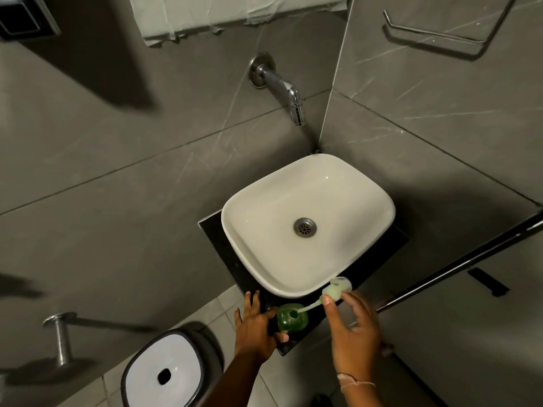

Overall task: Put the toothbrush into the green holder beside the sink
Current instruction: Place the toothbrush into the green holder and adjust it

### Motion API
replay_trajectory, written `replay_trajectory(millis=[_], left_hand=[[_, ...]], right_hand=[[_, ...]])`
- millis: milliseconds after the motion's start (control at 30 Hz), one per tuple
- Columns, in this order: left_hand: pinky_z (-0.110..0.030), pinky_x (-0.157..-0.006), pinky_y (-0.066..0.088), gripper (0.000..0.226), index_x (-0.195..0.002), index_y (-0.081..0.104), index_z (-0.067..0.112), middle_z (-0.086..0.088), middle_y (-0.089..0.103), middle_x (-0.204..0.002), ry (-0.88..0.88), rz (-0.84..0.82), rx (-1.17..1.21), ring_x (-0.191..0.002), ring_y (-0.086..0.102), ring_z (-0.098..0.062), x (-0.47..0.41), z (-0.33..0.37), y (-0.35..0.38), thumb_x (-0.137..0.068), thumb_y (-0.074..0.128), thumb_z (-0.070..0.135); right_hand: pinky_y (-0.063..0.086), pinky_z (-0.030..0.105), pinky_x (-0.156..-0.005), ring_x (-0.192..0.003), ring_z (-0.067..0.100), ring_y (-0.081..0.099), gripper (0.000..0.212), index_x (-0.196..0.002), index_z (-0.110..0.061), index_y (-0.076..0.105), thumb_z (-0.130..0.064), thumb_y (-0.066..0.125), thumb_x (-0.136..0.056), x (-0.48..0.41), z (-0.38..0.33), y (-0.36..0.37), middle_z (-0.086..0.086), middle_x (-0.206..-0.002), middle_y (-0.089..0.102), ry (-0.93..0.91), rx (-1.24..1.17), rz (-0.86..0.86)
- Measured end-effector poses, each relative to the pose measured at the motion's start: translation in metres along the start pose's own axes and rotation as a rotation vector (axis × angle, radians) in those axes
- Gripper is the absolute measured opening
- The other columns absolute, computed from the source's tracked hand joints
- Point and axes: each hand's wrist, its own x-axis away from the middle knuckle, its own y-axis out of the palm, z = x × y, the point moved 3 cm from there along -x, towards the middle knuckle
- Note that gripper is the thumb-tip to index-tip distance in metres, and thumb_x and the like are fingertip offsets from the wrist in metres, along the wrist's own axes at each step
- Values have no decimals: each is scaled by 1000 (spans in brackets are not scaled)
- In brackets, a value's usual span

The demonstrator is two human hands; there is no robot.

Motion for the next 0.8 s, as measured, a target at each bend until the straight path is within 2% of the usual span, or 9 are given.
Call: replay_trajectory(millis=[67,167,233,400,533,667,800], left_hand=[[-57,-118,-1,64,-130,49,41,-6,-2,-162,-5,2,-6,-147,-16,-28,-1,-1,0,-71,72,51],[-57,-118,-2,63,-129,50,42,-6,-2,-162,-10,2,-3,-147,-17,-28,-1,0,1,-70,72,51],[-57,-117,-2,64,-129,49,43,-5,-2,-162,-16,-1,-4,-146,-18,-28,-1,0,1,-70,72,52],[-57,-117,-3,64,-130,47,45,-5,-1,-162,-4,1,-11,-147,-17,-29,0,1,0,-72,71,51],[-57,-118,-3,58,-130,48,43,-6,0,-162,16,18,-26,-146,-18,-29,2,1,-4,-75,69,45],[-57,-119,-2,54,-127,52,39,-6,-1,-162,16,5,-43,-146,-18,-29,3,3,-6,-76,68,48],[-58,-118,-3,49,-125,54,37,-7,0,-162,27,15,-54,-147,-17,-30,4,2,-6,-78,66,43]], right_hand=[[47,42,-92,-106,32,59,27,-92,-8,73,-9,83,-67,4,2,9,3,-100,66,-76,23,-7],[44,32,-90,-107,20,56,32,-95,-16,74,-19,84,-65,8,12,18,-15,-100,62,-138,60,-45],[43,32,-91,-109,14,53,33,-96,-21,74,-24,85,-65,12,20,23,-19,-101,60,-158,99,-82],[51,41,-82,-98,15,49,33,-95,-23,76,-33,85,-65,18,42,38,-7,-97,64,-184,232,-171],[47,37,-77,-93,14,46,35,-97,-31,75,-41,83,-64,23,48,50,-7,-92,60,-217,319,-226],[47,43,-77,-92,21,50,36,-94,-34,75,-42,85,-61,26,59,48,-5,-91,60,-174,381,-245],[43,36,-78,-90,17,48,50,-104,-39,71,-53,82,-57,24,56,51,-9,-91,56,-206,423,-259]])
